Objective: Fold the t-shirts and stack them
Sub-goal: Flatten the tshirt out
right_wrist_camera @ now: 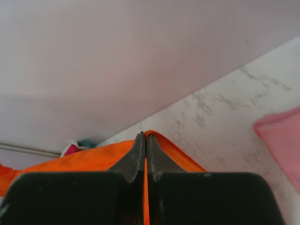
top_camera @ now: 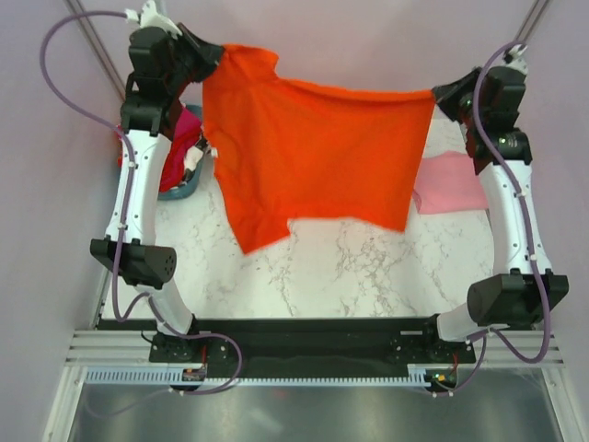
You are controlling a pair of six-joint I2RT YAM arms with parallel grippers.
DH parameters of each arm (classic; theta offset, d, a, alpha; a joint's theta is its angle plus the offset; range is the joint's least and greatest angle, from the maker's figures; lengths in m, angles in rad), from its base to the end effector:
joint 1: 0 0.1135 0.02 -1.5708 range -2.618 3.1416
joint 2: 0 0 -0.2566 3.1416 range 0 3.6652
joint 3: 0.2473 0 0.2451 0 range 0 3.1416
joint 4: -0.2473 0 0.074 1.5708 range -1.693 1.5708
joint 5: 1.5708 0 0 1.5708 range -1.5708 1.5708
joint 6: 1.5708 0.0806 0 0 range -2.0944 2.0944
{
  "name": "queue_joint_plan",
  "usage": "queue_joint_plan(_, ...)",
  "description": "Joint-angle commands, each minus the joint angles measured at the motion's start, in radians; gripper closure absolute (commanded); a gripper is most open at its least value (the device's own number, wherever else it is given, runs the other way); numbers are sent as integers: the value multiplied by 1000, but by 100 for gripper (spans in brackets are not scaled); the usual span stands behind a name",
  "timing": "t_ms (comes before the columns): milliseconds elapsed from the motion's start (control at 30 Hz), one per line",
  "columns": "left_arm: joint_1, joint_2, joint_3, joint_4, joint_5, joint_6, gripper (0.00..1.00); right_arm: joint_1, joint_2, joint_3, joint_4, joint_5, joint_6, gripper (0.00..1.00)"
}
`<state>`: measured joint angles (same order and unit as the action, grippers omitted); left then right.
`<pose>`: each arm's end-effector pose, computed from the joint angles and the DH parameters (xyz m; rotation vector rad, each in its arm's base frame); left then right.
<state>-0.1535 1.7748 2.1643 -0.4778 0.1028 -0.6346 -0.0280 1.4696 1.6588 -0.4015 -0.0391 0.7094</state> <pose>0.4164 -0.0728 0.4969 -0.3276 1.6722 -0.6790 0.3672 -0.0071 0.4398 0.6268 1.7016 0.5226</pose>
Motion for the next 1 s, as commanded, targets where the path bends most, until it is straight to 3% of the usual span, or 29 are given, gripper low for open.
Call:
queue_joint_plan(0, 32, 15, 224, 70, 17, -25, 98, -32, 49, 171, 67, -108, 64, 100)
queue_joint_plan(133, 46, 14, 189, 139, -29, 19, 98, -41, 121, 199, 70, -142, 81, 100)
queue_joint_plan(267, 46, -11, 66, 232, -38, 87, 98, -41, 136, 76, 157, -169, 88, 100)
queue_joint_plan(433, 46, -115, -216, 263, -18, 162, 98, -43, 146, -143, 216, -200, 78, 100)
queue_joint_plan(533, 43, -195, -487, 332, -5, 112, 98, -43, 144, -325, 305, -220, 87, 100)
queue_joint_plan(567, 42, -256, -653, 378, 6, 93, 98, -43, 152, -367, 347, -222, 88, 100)
queue_joint_plan(667, 37, -354, -940, 545, 12, 41, 98, -43, 188, -484, 378, -223, 79, 100)
queue_joint_plan(967, 29, -471, -1309, 584, 1, -60, 98, -43, 255, -747, 527, -231, 78, 100)
